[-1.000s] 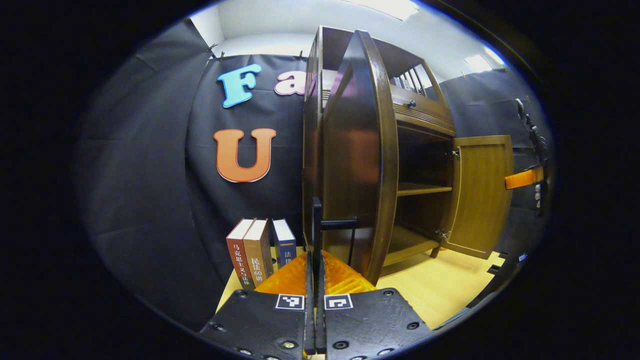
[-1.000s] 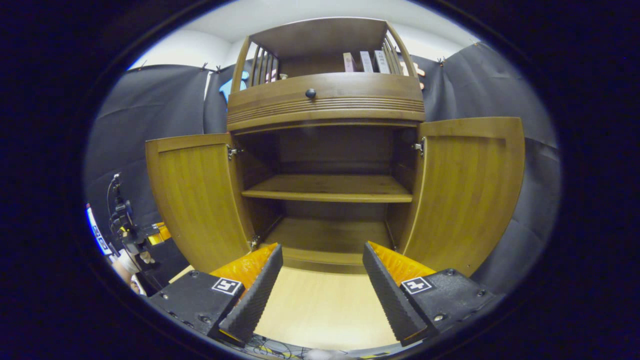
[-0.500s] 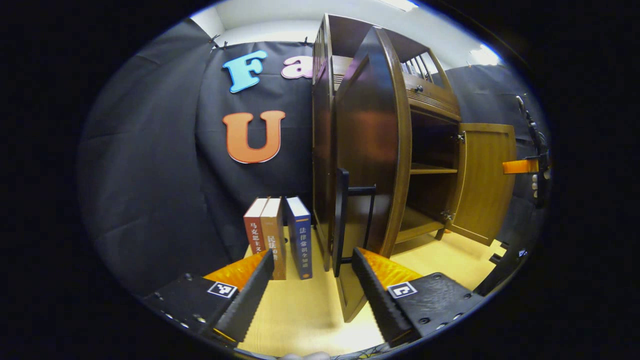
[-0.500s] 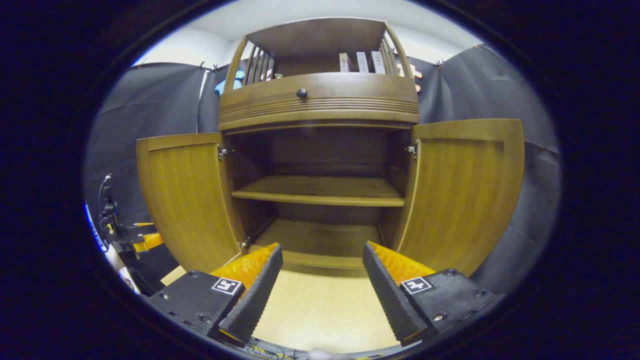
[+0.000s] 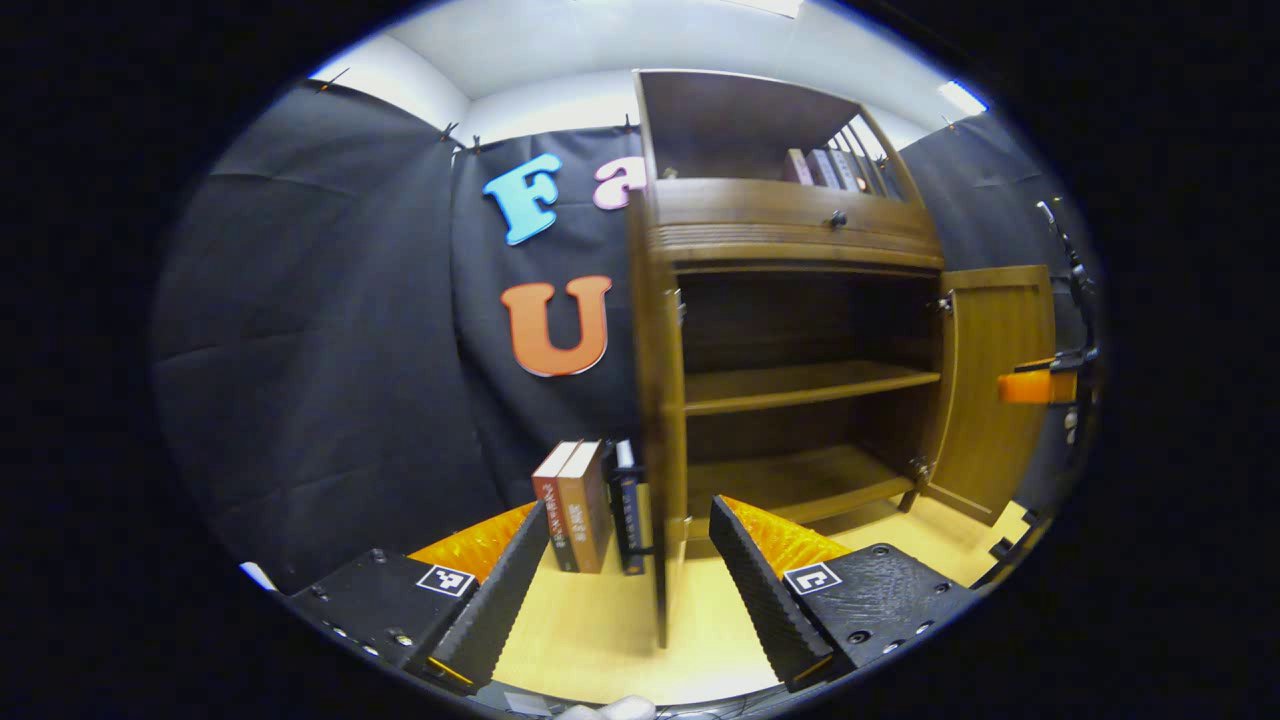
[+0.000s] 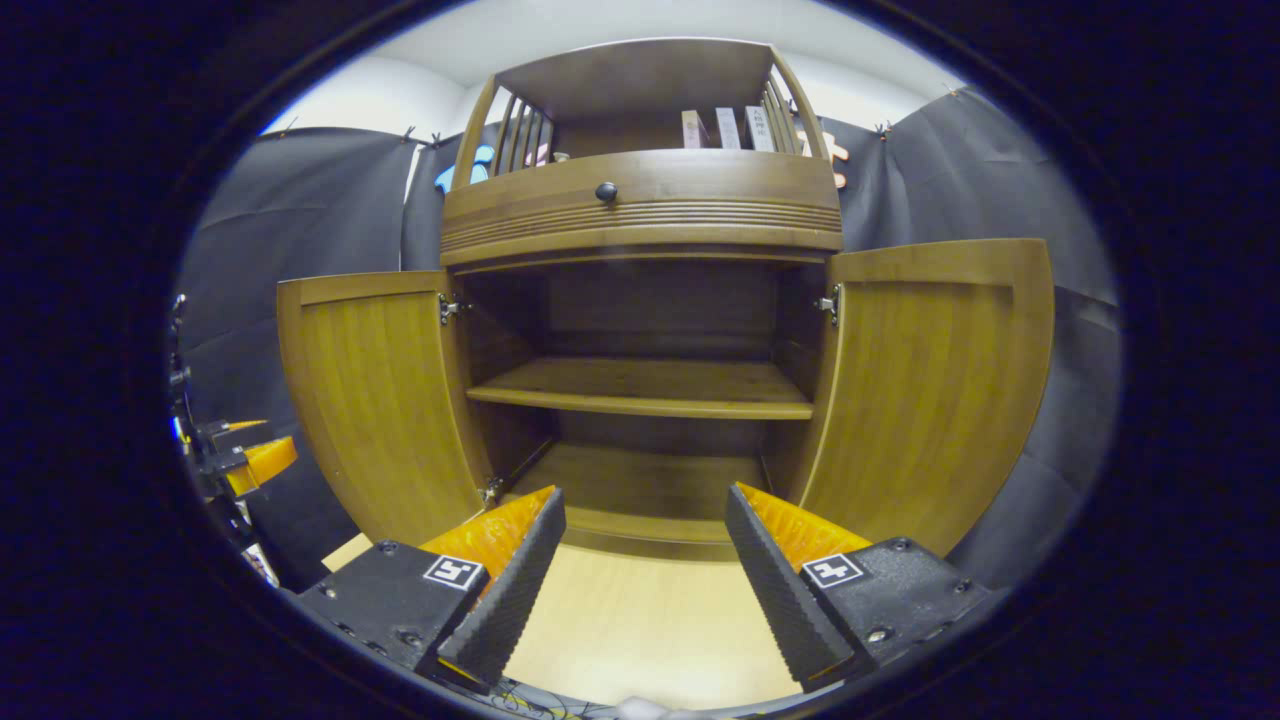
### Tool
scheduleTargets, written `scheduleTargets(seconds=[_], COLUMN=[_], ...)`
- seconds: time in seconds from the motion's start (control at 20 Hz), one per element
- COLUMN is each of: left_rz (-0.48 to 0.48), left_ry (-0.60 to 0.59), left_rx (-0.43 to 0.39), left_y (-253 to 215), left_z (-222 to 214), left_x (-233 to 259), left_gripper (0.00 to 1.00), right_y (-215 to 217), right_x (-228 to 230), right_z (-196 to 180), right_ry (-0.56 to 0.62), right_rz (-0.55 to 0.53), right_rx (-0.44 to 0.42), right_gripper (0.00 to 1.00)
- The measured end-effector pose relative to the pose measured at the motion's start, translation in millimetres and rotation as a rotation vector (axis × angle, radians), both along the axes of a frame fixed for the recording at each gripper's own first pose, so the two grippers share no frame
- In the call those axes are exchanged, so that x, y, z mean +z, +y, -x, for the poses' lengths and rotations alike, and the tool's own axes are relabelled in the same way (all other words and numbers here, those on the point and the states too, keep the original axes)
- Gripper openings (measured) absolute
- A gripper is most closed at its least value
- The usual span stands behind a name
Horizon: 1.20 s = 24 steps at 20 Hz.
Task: Open the right door of the double-door shoe cabinet with the right hand, and open the left door with the left hand.
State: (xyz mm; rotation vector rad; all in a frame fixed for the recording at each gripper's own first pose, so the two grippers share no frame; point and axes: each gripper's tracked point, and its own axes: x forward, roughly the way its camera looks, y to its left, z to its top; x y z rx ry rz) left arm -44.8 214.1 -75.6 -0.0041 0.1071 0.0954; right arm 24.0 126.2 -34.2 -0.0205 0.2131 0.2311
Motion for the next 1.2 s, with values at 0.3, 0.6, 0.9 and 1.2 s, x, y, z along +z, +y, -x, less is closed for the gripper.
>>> scheduleTargets(seconds=[0.3,0.6,0.9,1.2], left_rz=[0.057,0.096,0.106,0.072], left_ry=[0.005,-0.017,-0.019,-0.044], left_rx=[-0.008,-0.058,-0.085,-0.100], left_y=[-65,-115,-139,-157], left_z=[-29,-57,-61,-56], left_x=[22,30,33,38], left_gripper=[0.96,0.96,0.96,0.87], right_y=[-29,-72,-99,-101], right_x=[21,33,30,32], right_z=[6,15,27,30], right_ry=[-0.044,-0.078,-0.081,-0.105], right_rz=[-0.003,-0.003,-0.022,-0.054], right_rx=[-0.044,-0.149,-0.231,-0.255], right_gripper=[1.00,1.00,0.99,0.99])
